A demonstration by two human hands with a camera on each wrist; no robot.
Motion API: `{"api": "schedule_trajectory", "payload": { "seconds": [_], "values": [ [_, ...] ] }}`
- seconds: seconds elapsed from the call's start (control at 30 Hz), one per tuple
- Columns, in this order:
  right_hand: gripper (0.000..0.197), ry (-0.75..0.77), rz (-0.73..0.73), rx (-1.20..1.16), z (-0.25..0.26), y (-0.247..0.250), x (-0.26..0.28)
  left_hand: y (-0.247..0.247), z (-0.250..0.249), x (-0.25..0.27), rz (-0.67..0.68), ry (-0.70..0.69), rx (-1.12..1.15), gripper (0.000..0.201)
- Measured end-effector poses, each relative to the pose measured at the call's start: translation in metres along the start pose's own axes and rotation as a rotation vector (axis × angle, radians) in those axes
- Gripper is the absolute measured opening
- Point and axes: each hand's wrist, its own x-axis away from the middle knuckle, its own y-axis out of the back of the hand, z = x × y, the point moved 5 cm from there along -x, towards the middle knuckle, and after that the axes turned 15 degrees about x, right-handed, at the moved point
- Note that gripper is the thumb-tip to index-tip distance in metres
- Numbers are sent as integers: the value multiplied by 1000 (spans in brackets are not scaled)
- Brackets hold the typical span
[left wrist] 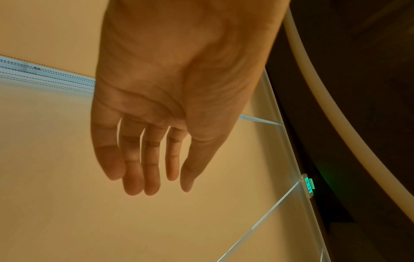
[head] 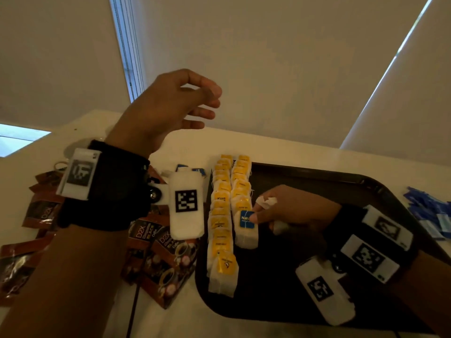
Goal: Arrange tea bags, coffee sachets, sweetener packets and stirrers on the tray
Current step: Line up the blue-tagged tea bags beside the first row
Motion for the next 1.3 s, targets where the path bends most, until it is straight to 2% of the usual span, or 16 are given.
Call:
{"api": "schedule_trajectory", "payload": {
  "seconds": [0.1,0.33,0.57,0.63,0.73,0.8,0.9,0.97,1.07,1.23,1.3],
  "values": [
    [19,-26,-63,-28,-2,3,-5,-1,0,0,10,-4,-8,5],
    [30,-5,-84,-27,-1,1,-8,-4,2,0,32,4,-41,4],
    [32,-36,-14,30,-5,2,-4,-7,9,-3,43,32,-78,5],
    [37,8,-39,-67,-2,14,3,-9,13,-4,56,43,-101,5],
    [56,155,-21,-437,6,27,13,-19,20,-4,123,60,-163,8],
    [61,246,11,-666,11,32,19,-33,25,-1,233,55,-235,11],
    [66,355,60,-833,14,38,23,-59,35,5,430,61,-348,14],
    [67,413,117,-888,16,39,25,-76,42,11,525,76,-376,19],
    [70,413,134,-908,18,38,26,-92,49,15,552,46,-336,30],
    [71,397,-31,-809,11,42,23,-104,56,17,531,5,-206,8],
    [74,365,-56,-794,5,43,18,-103,57,15,495,4,-146,6]
  ]
}}
